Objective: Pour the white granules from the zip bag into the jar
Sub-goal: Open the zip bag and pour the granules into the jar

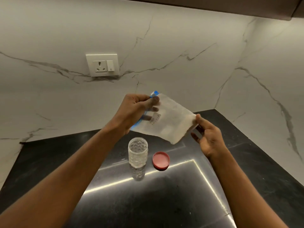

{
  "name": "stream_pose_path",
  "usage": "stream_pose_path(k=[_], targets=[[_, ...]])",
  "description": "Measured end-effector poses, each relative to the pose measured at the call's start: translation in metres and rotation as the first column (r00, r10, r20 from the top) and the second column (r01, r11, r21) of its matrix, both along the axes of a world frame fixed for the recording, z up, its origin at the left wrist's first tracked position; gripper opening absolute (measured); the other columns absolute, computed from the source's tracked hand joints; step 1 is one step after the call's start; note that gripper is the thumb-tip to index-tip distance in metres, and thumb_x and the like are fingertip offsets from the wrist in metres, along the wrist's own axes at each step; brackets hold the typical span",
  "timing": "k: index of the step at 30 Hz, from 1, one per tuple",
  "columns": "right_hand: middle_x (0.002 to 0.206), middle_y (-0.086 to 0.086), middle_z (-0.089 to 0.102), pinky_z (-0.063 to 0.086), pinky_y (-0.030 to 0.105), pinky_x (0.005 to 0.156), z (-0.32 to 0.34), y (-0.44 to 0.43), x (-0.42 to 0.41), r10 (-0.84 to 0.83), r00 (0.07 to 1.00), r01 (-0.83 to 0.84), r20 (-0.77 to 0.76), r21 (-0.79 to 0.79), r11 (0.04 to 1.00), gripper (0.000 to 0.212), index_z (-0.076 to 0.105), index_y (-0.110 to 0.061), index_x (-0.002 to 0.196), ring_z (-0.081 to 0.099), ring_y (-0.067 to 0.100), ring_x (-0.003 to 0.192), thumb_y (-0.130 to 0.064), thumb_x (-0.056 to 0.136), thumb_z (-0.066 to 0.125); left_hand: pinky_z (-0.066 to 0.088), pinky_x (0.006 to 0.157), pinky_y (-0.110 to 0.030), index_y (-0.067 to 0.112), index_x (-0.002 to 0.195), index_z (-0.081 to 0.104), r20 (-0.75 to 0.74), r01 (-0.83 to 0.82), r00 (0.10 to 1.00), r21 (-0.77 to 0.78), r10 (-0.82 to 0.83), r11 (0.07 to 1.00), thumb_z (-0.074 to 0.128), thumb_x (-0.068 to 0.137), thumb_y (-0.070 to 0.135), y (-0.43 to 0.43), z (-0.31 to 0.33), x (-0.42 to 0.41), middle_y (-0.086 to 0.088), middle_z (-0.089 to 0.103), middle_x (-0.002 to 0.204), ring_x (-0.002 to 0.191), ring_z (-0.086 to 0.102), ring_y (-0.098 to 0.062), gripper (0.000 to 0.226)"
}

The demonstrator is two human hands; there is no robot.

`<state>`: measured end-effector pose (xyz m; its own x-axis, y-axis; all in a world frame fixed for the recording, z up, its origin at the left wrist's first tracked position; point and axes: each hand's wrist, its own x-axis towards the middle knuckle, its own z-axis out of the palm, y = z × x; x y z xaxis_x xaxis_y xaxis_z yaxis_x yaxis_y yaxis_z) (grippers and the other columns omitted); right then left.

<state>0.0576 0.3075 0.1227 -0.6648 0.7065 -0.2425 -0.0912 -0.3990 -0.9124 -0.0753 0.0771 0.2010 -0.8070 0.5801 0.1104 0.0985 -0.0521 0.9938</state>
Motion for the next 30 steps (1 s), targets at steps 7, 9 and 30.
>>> stream_pose_path(k=[7, 9, 30], targets=[[0.093, -0.001, 0.078, 0.062, 0.04, 0.077, -0.003, 0.024, -0.005, 0.041, 0.999, -0.036, -0.014, 0.247, 0.968, 0.008, 0.075, -0.021, 0.091, 0.074, 0.013, 0.091, -0.028, 0.091, 0.078, 0.065, 0.07, -0.03, 0.005, 0.106, 0.081, 0.2, -0.037, 0.979, 0.036, 0.029, 0.999, 0.071, 0.098, 0.021, -0.006, -0.051, 0.001, -0.009, 0.083, 0.108, 0.095, 0.08, -0.017, 0.021], [0.09, -0.003, 0.075, 0.062, 0.041, 0.078, -0.007, 0.027, -0.006, 0.029, 0.999, -0.019, -0.037, 0.251, 0.968, 0.016, 0.071, -0.021, 0.098, 0.073, 0.016, 0.092, -0.016, 0.087, 0.082, 0.066, 0.072, -0.032, 0.007, 0.104, 0.082, 0.225, -0.043, 0.974, 0.031, 0.035, 0.999, 0.072, 0.097, 0.023, -0.008, -0.06, 0.0, -0.009, 0.083, 0.107, 0.099, 0.08, -0.019, 0.02], [0.099, 0.0, 0.079, 0.059, 0.024, 0.086, 0.014, 0.009, -0.027, 0.233, 0.96, -0.105, -0.156, 0.57, 0.815, 0.023, 0.079, -0.017, 0.11, 0.073, 0.015, 0.096, -0.012, 0.088, 0.08, 0.065, 0.073, -0.025, 0.008, 0.109, 0.078, 0.258, -0.164, 0.953, 0.008, 0.156, 0.986, 0.074, 0.096, 0.014, -0.027, -0.101, -0.01, -0.003, 0.084, 0.102, 0.098, 0.081, -0.018, 0.015]])
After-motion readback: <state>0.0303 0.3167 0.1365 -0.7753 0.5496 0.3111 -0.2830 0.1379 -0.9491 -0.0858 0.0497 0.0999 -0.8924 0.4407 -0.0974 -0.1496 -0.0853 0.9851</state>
